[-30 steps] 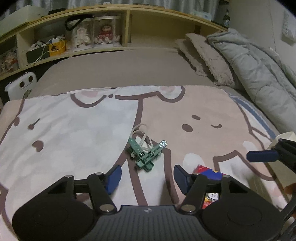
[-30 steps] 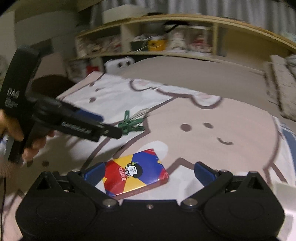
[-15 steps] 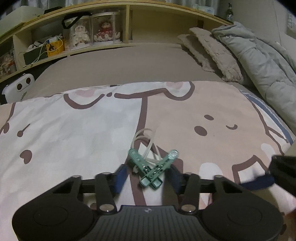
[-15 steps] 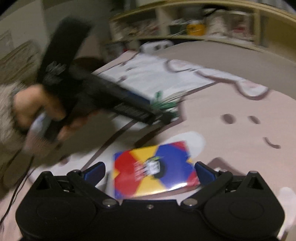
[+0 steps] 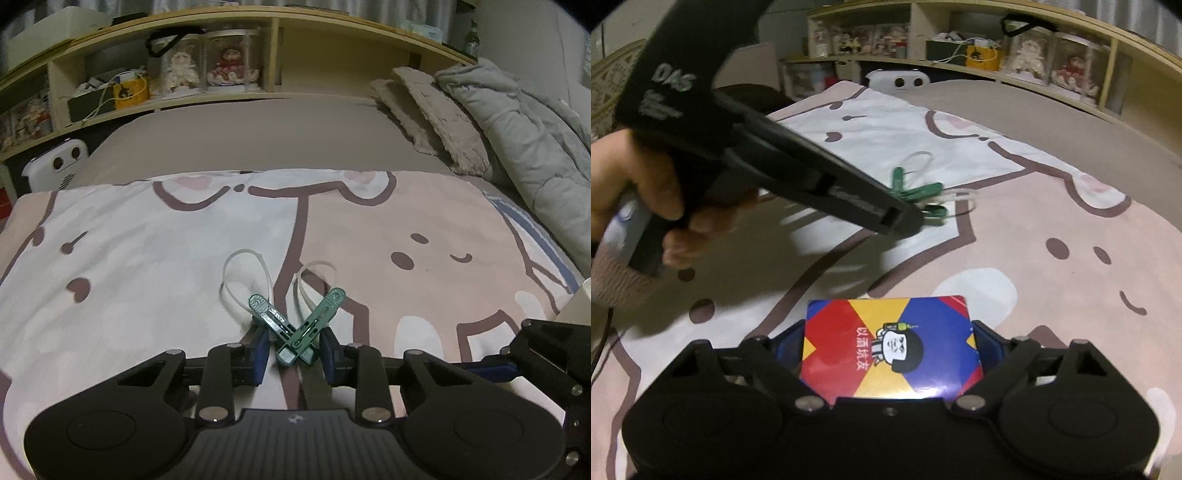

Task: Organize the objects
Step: 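Grasp the green clip with the left tool while the right tool grasps the card box, then lift and carry the clip with the left tool while the right tool carries the card box to the tray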

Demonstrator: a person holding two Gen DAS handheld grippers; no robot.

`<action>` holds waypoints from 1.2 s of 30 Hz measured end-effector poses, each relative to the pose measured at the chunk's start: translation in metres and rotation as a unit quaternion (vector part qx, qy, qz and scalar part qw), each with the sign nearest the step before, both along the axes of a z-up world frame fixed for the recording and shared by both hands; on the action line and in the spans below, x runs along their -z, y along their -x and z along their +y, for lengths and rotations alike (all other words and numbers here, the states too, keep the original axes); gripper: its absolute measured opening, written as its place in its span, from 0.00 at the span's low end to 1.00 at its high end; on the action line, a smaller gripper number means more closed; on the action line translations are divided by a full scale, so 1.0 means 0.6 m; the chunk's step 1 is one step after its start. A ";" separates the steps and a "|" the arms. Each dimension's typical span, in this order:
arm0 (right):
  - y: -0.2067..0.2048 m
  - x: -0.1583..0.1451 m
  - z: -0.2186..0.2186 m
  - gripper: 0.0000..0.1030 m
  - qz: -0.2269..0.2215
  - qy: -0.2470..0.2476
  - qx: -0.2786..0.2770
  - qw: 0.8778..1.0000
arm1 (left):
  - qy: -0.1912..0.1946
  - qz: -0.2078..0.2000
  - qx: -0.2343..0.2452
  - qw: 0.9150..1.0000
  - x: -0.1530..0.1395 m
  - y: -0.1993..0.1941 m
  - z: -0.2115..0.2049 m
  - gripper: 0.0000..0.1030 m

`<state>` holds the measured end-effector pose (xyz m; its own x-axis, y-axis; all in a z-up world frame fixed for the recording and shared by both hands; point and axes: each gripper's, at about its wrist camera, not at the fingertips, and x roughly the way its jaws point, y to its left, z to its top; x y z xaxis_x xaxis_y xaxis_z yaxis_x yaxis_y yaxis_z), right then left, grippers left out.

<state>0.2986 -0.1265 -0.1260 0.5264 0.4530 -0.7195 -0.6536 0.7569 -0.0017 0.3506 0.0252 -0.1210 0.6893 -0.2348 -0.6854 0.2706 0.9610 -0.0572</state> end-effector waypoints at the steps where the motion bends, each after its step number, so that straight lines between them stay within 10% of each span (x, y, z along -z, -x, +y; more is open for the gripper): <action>1: 0.004 -0.002 -0.002 0.87 0.003 0.001 0.007 1.000 | 0.000 0.001 -0.003 1.000 -0.003 0.006 0.002 0.30; 36: 0.272 -0.197 -0.166 0.87 -0.038 -0.017 0.205 0.978 | 0.037 -0.044 -0.054 0.997 -0.205 0.343 -0.066 0.30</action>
<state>0.1354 -0.2261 -0.0078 0.7202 0.2155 -0.6594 -0.2942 0.9557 -0.0090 0.1446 -0.0142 0.0021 0.7702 -0.2040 -0.6043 0.1729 0.9788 -0.1101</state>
